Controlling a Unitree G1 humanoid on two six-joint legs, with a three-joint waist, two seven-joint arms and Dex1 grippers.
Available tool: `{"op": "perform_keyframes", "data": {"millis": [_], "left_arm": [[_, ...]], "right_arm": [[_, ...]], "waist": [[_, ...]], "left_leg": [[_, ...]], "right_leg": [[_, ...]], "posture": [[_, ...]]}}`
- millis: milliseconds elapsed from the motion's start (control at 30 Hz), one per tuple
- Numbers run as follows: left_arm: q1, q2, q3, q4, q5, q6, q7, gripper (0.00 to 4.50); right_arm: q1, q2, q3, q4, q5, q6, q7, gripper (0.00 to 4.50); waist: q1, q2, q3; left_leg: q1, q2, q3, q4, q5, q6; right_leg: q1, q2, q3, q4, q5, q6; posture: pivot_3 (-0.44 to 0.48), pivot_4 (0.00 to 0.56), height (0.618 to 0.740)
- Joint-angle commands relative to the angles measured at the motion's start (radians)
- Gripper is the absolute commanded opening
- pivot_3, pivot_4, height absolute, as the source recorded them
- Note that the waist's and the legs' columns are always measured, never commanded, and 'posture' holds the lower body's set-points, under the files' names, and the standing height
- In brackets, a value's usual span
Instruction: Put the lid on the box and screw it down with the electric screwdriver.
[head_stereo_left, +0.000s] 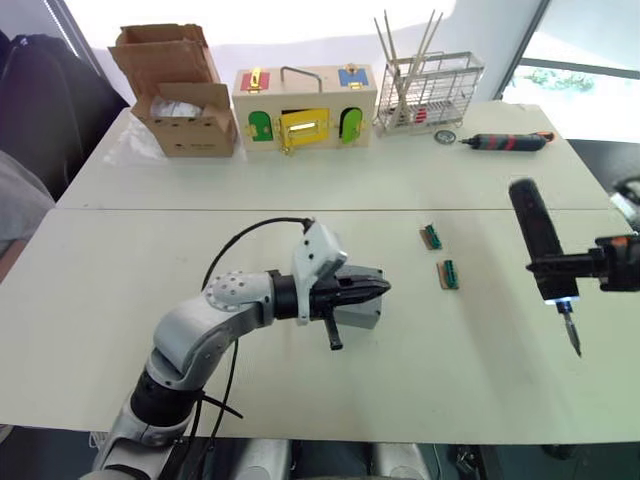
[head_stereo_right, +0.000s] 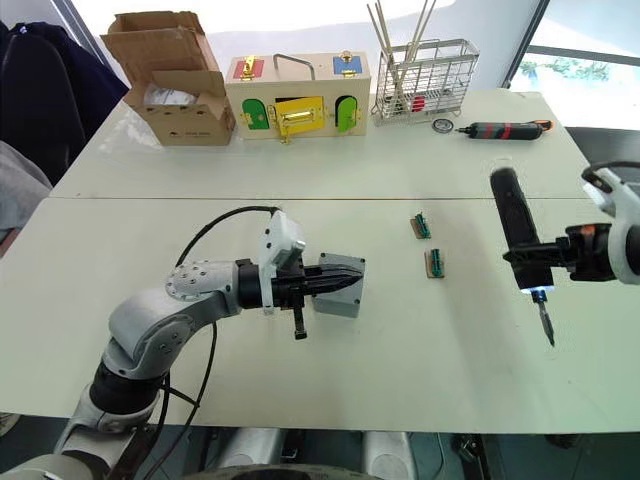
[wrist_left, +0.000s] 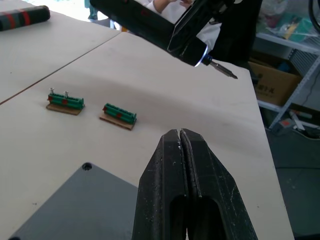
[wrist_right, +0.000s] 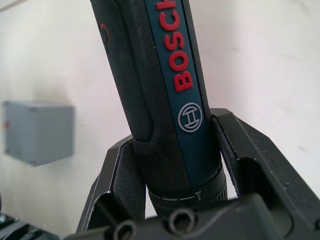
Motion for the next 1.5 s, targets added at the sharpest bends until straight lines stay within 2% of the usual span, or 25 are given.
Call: {"op": "perform_keyframes", "data": {"millis": [33,267,567,600,767,967,1067,1167,1300,1400,1467,1500], "left_arm": [[-0.002,-0.008,-0.049,0.009,0.039,-0.055,0.001,0.00],[0.008,-0.004,-0.095,-0.006,0.055,-0.067,-0.001,0.00],[0.014,-0.008,-0.086,-0.006,0.048,-0.066,0.010,0.00],[0.015,-0.007,-0.085,-0.007,0.048,-0.065,0.010,0.00],[0.030,-0.004,-0.044,-0.010,0.029,-0.055,0.026,0.00],[0.039,-0.010,0.019,-0.012,0.030,-0.039,0.084,0.00],[0.039,-0.021,0.121,-0.019,-0.006,-0.016,0.144,0.00],[0.028,-0.020,0.194,-0.013,-0.022,-0.002,0.189,0.00],[0.007,-0.036,0.303,0.000,-0.048,0.014,0.276,0.00],[0.025,-0.047,0.353,0.001,-0.053,0.033,0.341,0.00],[0.054,-0.052,0.377,0.015,-0.050,0.041,0.375,0.00],[0.073,-0.049,0.380,0.020,-0.049,0.038,0.375,0.00]], "right_arm": [[-0.062,0.024,0.046,0.091,-0.105,0.009,0.015,1.89],[-0.148,0.118,0.144,0.177,-0.246,0.031,0.041,1.89],[-0.161,0.194,0.150,0.229,-0.367,0.012,0.040,1.89],[-0.160,0.198,0.148,0.229,-0.376,0.013,0.039,2.84],[-0.132,0.207,0.140,0.180,-0.409,-0.003,0.032,4.46],[-0.130,0.218,0.081,0.146,-0.450,-0.062,0.004,4.49],[-0.156,0.225,0.014,0.078,-0.509,-0.250,-0.050,4.49],[-0.164,0.326,-0.113,-0.040,-0.505,-0.393,-0.139,4.49],[-0.033,0.637,-0.298,-0.375,-0.472,-0.720,-0.276,4.49],[0.146,0.843,-0.279,-0.593,-0.540,-0.911,-0.370,4.49],[0.256,0.943,-0.224,-0.690,-0.551,-0.948,-0.399,4.49],[0.295,0.994,-0.210,-0.724,-0.498,-0.931,-0.395,4.49]], "waist": [[0.002,0.000,0.000],[0.004,0.004,0.001],[0.006,0.004,0.001],[0.006,0.004,0.001],[0.006,0.004,0.001],[0.006,0.004,0.001],[0.004,0.004,0.001],[-0.001,0.004,0.001],[0.001,-0.001,0.001],[0.017,-0.002,0.001],[0.026,-0.002,0.001],[0.026,-0.002,0.001]], "left_leg": [[0.000,0.000,0.000,0.000,0.000,0.000],[-0.001,0.000,0.000,0.000,0.003,-0.005],[-0.001,-0.001,0.000,0.000,0.003,-0.006],[-0.001,0.000,0.000,0.000,0.003,-0.006],[-0.001,0.000,-0.001,0.000,0.003,-0.006],[-0.001,-0.001,-0.001,0.000,0.003,-0.006],[-0.001,-0.001,-0.001,0.000,0.003,-0.006],[-0.001,0.000,-0.001,0.000,0.004,-0.007],[0.000,0.001,-0.002,-0.001,0.005,-0.009],[-0.001,0.001,-0.006,-0.001,0.006,-0.011],[-0.002,-0.001,-0.008,0.000,0.007,-0.012],[-0.002,-0.002,-0.007,0.000,0.007,-0.012]], "right_leg": [[-0.001,0.000,0.000,0.000,0.000,0.000],[-0.002,0.000,0.000,0.000,0.000,0.000],[-0.001,0.000,0.000,0.000,0.000,0.000],[-0.001,0.000,0.000,0.000,0.000,0.000],[-0.001,0.000,0.000,0.000,0.000,0.000],[0.000,0.000,0.000,0.000,0.000,0.000],[-0.002,0.000,0.000,0.001,0.000,0.000],[-0.003,0.000,0.000,0.003,0.000,0.000],[-0.003,0.002,-0.001,0.005,0.000,0.000],[-0.004,0.002,-0.002,0.008,0.000,0.001],[-0.004,0.001,0.000,0.009,0.000,0.001],[-0.004,0.001,0.001,0.008,0.000,0.001]], "posture": [[0.000,0.150,0.731],[0.000,0.150,0.731],[0.000,0.150,0.731],[0.000,0.150,0.731],[0.000,0.150,0.731],[0.000,0.150,0.731],[0.000,0.150,0.731],[0.000,0.150,0.731],[0.000,0.150,0.731],[0.000,0.150,0.731],[0.000,0.150,0.731],[0.000,0.150,0.731]]}}
